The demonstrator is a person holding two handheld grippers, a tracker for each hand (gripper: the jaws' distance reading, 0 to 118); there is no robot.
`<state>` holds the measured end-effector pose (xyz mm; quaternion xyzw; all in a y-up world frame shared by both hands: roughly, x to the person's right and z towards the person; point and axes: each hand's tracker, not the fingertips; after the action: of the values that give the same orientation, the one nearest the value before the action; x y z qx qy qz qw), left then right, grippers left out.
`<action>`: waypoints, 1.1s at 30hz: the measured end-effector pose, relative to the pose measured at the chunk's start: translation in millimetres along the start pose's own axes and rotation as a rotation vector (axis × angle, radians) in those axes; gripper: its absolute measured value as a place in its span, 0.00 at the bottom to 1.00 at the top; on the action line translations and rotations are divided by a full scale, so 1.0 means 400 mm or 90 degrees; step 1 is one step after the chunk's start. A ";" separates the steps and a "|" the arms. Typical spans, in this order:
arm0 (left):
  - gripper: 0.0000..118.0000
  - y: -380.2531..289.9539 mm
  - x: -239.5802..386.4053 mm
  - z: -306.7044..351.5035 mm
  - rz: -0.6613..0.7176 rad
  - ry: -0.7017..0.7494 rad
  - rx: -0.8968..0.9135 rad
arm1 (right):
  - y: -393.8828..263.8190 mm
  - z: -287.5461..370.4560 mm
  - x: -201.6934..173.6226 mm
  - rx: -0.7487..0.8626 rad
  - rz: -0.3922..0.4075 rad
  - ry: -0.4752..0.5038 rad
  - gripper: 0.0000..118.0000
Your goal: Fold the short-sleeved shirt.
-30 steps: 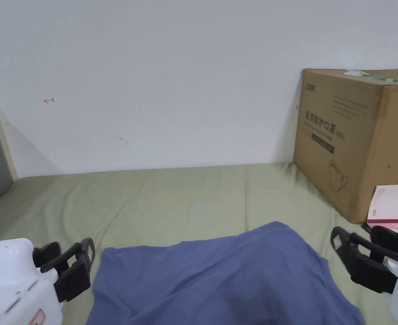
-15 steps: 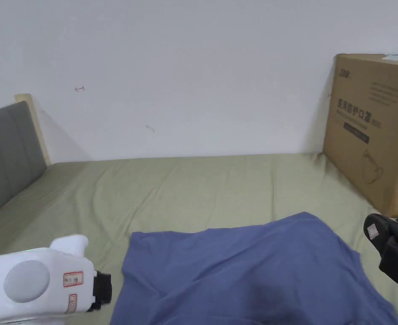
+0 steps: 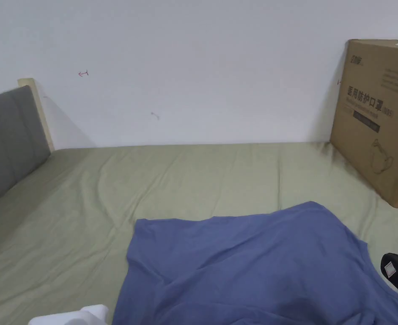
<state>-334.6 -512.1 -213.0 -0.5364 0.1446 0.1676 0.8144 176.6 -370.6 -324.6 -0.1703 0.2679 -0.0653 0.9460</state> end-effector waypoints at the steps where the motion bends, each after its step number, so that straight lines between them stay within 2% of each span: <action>1: 0.75 -0.006 0.008 -0.021 -0.009 0.030 -0.015 | -0.004 0.000 0.003 -0.006 -0.001 -0.005 0.00; 2: 0.75 -0.018 0.016 -0.021 -0.014 0.033 -0.001 | -0.007 -0.001 0.006 -0.012 -0.001 -0.009 0.00; 4: 0.67 -0.031 0.041 -0.006 -0.036 0.054 0.041 | -0.015 0.004 0.016 -0.020 0.003 -0.020 0.00; 5: 0.54 -0.040 0.052 0.008 -0.045 0.054 0.051 | -0.020 0.007 0.022 -0.023 0.006 -0.027 0.00; 6: 0.35 -0.048 0.061 0.024 -0.049 0.059 0.068 | -0.023 0.010 0.029 -0.025 0.009 -0.033 0.00; 7: 0.11 -0.058 0.061 0.047 -0.048 0.051 0.086 | -0.026 0.013 0.038 -0.030 0.011 -0.040 0.00; 8: 0.06 -0.062 0.063 0.060 -0.033 0.004 0.093 | -0.030 0.017 0.048 -0.035 0.013 -0.048 0.00; 9: 0.06 -0.067 0.070 0.070 -0.030 0.031 0.098 | -0.031 0.018 0.066 -0.049 0.002 -0.042 0.00; 12: 0.05 -0.059 0.060 0.099 -0.030 0.019 0.106 | -0.046 0.007 0.121 -0.126 -0.038 -0.015 0.00; 13: 0.05 -0.058 0.056 0.109 -0.018 0.004 0.112 | -0.053 -0.002 0.136 -0.152 -0.043 -0.023 0.04; 14: 0.05 -0.057 0.051 0.119 0.004 -0.039 0.119 | -0.062 -0.019 0.151 -0.194 -0.049 -0.036 0.39; 15: 0.05 -0.050 0.044 0.125 0.025 -0.054 0.120 | -0.069 -0.039 0.165 -0.244 -0.056 -0.045 0.79; 16: 0.05 -0.049 0.045 0.132 0.036 -0.052 0.125 | -0.088 -0.066 0.181 -0.318 -0.063 -0.055 0.98; 17: 0.05 -0.046 0.046 0.137 0.030 -0.047 0.126 | -0.114 -0.100 0.195 -0.412 -0.071 -0.069 0.99; 18: 0.05 -0.044 0.050 0.139 0.027 -0.044 0.128 | -0.142 -0.122 0.207 -0.480 -0.076 -0.069 0.99; 19: 0.05 -0.038 0.054 0.140 0.023 -0.041 0.130 | -0.171 -0.135 0.219 -0.483 -0.084 -0.075 0.99; 22: 0.05 -0.033 0.063 0.137 0.009 -0.019 0.120 | -0.231 -0.186 0.255 -0.532 -0.036 -0.139 0.98; 24: 0.05 -0.033 0.067 0.131 0.000 -0.007 0.108 | -0.259 -0.202 0.269 -0.554 -0.026 -0.144 0.92; 26: 0.05 -0.036 0.070 0.123 -0.010 0.007 0.093 | -0.273 -0.203 0.269 -0.573 -0.021 -0.129 0.73; 27: 0.05 -0.036 0.071 0.118 -0.014 0.012 0.085 | -0.265 -0.190 0.259 -0.559 0.018 -0.136 0.70; 28: 0.05 -0.038 0.072 0.114 -0.017 0.012 0.078 | -0.253 -0.176 0.249 -0.548 0.033 -0.127 0.64; 30: 0.05 -0.041 0.070 0.112 -0.015 0.007 0.073 | -0.238 -0.158 0.239 -0.538 0.031 -0.089 0.21; 31: 0.05 -0.042 0.068 0.112 -0.010 0.004 0.073 | -0.233 -0.148 0.236 -0.524 0.018 -0.071 0.04; 33: 0.05 -0.041 0.059 0.113 0.004 -0.006 0.073 | -0.219 -0.130 0.235 -0.518 0.010 -0.062 0.04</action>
<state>-303.6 -473.6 -191.9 -0.4874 0.1522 0.1642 0.8440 226.1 -487.7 -380.2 -0.5312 0.2282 0.0612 0.8136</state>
